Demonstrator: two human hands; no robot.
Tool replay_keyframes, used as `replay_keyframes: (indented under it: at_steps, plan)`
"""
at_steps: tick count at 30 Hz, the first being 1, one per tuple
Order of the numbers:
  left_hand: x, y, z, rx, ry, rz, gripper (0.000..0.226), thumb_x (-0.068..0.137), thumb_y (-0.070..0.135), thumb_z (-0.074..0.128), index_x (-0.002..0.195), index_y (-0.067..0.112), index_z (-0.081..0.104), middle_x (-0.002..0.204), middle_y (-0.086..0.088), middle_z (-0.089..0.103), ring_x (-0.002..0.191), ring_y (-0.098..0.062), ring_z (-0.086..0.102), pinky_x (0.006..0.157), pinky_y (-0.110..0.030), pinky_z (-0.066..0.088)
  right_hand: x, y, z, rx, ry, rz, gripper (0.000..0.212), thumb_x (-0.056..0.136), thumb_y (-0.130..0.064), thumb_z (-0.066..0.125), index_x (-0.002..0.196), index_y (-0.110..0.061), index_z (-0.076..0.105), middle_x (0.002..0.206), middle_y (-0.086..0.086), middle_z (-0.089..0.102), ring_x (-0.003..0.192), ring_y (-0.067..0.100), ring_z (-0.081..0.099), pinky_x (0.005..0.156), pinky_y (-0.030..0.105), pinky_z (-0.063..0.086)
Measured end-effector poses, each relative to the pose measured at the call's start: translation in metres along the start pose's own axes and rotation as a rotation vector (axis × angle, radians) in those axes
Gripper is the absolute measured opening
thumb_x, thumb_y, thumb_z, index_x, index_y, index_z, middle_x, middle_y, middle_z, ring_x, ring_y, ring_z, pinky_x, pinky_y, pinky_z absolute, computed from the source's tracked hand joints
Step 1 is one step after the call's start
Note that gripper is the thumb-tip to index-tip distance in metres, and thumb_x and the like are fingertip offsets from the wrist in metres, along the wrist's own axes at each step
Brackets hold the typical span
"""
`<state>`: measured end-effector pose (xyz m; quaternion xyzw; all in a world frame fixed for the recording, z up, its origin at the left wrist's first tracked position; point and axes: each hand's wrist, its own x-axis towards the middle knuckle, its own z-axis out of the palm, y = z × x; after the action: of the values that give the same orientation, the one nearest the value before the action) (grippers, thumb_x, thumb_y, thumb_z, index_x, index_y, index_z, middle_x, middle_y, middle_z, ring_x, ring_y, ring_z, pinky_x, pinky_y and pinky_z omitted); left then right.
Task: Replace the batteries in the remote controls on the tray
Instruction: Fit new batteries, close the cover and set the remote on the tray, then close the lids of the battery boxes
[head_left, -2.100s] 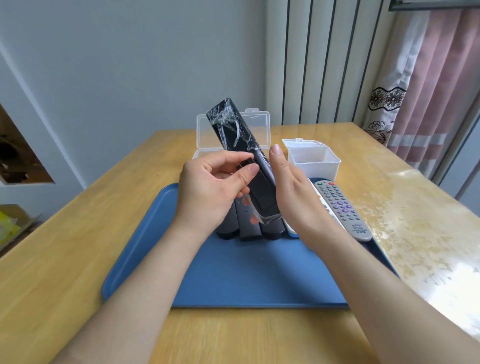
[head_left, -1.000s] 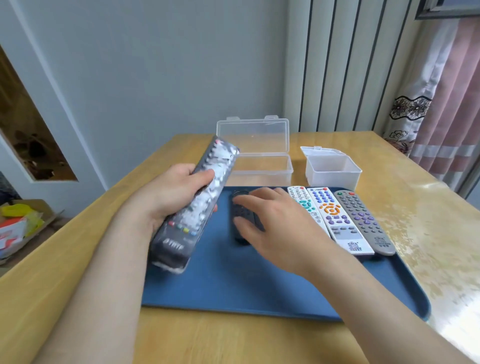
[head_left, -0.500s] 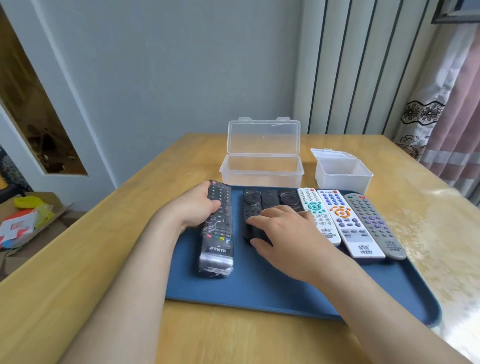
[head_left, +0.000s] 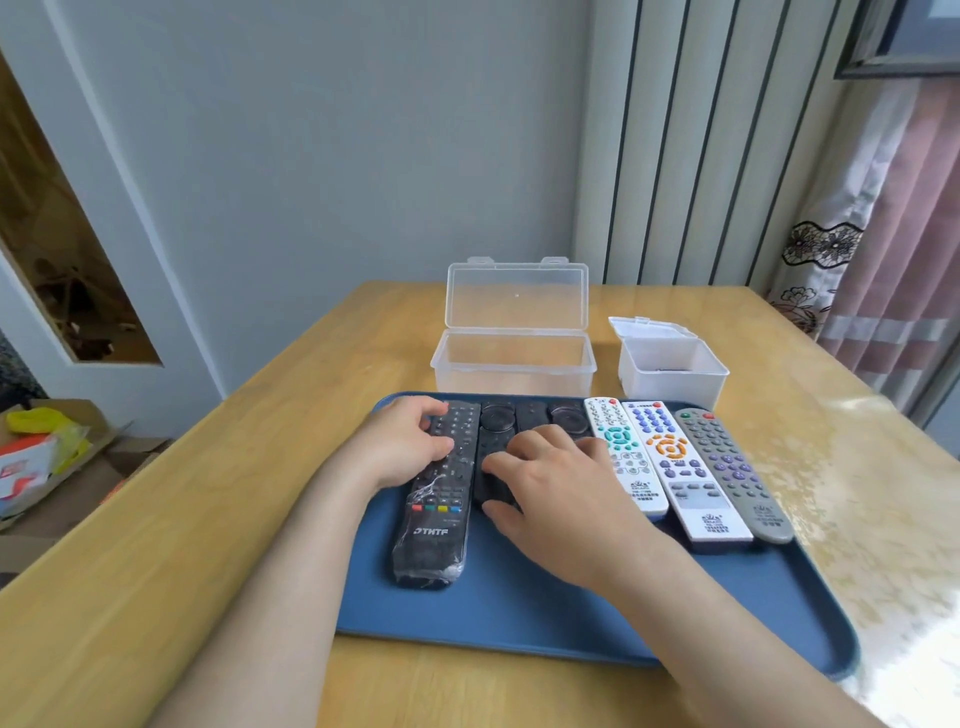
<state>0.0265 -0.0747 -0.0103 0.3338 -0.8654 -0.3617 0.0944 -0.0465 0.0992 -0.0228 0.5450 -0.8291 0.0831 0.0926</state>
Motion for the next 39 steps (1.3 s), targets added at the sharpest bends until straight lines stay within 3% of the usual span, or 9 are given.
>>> replay_keyframes:
  at_steps: [6,11,15,18,21,27,30,33,39]
  plan:
    - [0.029,0.020,-0.019,-0.058,0.217,0.094,0.035,0.090,0.021,0.061,0.125,0.024,0.060,0.121,0.002,0.059,0.106,-0.019,0.058,0.090,-0.030,0.048,0.032,0.048,-0.035,0.483,0.099,0.170,0.034,0.095,-0.035,0.054,0.128,-0.026,0.059,0.128,0.001,0.061,0.122,0.021,0.052,0.100,0.036,0.041]
    - [0.076,0.042,-0.032,-0.488,0.296,0.018,0.033,0.098,0.018,0.047,0.129,0.013,0.056,0.129,-0.002,0.055,0.111,-0.018,0.051,0.098,-0.036,0.046,0.084,0.106,-0.042,1.124,0.217,0.538,0.050,0.095,-0.028,0.060,0.142,-0.018,0.046,0.140,0.008,0.052,0.127,0.024,0.052,0.106,0.041,0.043]
    - [0.119,0.061,-0.027,-0.714,0.234,-0.086,0.032,0.101,0.025,0.038,0.128,0.014,0.051,0.120,0.000,0.051,0.110,-0.018,0.046,0.100,-0.038,0.039,0.135,0.137,-0.038,1.351,0.319,0.714,0.060,0.096,-0.035,0.057,0.148,-0.019,0.034,0.152,0.007,0.038,0.136,0.028,0.040,0.113,0.046,0.033]
    - [0.138,0.070,-0.023,-0.911,0.210,-0.112,0.026,0.102,0.029,0.036,0.085,0.019,0.052,0.084,0.001,0.053,0.079,-0.015,0.053,0.075,-0.032,0.045,0.157,0.143,-0.036,1.559,0.276,0.776,0.053,0.097,-0.040,0.052,0.144,-0.020,0.039,0.152,0.007,0.039,0.132,0.023,0.042,0.112,0.047,0.029]
    - [0.154,0.067,-0.026,-1.191,0.187,-0.087,0.030,0.102,0.040,0.034,0.106,0.021,0.056,0.087,-0.009,0.057,0.079,-0.017,0.056,0.068,-0.033,0.048,0.168,0.151,-0.037,1.697,0.279,0.782,0.038,0.099,-0.045,0.044,0.129,-0.023,0.049,0.131,0.006,0.061,0.123,0.016,0.052,0.110,0.049,0.026]
    - [0.153,0.040,-0.042,-0.985,0.057,0.128,0.033,0.086,0.031,0.066,0.056,0.018,0.064,0.064,0.000,0.063,0.067,-0.014,0.059,0.075,-0.031,0.041,0.144,0.154,-0.046,1.078,0.175,0.494,0.032,0.092,-0.047,0.058,0.098,-0.018,0.071,0.098,0.004,0.073,0.095,0.016,0.064,0.081,0.028,0.043]
    - [0.136,0.026,-0.033,-0.359,-0.106,0.253,0.011,0.071,0.021,0.082,0.075,0.022,0.071,0.094,0.003,0.072,0.101,-0.009,0.061,0.096,-0.026,0.035,0.127,0.151,-0.037,0.684,-0.019,0.295,0.030,0.081,-0.042,0.073,0.096,-0.015,0.072,0.092,-0.006,0.069,0.090,0.014,0.064,0.076,0.025,0.048]
    - [0.129,0.025,-0.018,-0.203,-0.064,0.281,0.019,0.078,0.010,0.078,0.086,0.027,0.072,0.119,0.006,0.062,0.125,-0.009,0.048,0.102,-0.021,0.026,0.121,0.147,-0.020,0.493,0.008,0.272,0.023,0.080,-0.038,0.077,0.094,-0.021,0.071,0.087,-0.013,0.058,0.090,0.016,0.058,0.078,0.030,0.045]
    - [0.108,0.054,-0.010,0.313,0.093,0.249,0.033,0.088,0.004,0.053,0.097,0.032,0.067,0.138,0.002,0.053,0.109,-0.020,0.055,0.077,-0.024,0.040,0.111,0.136,-0.015,0.333,0.089,0.267,0.027,0.092,-0.043,0.060,0.111,-0.025,0.066,0.106,-0.001,0.059,0.095,0.018,0.057,0.087,0.035,0.046]
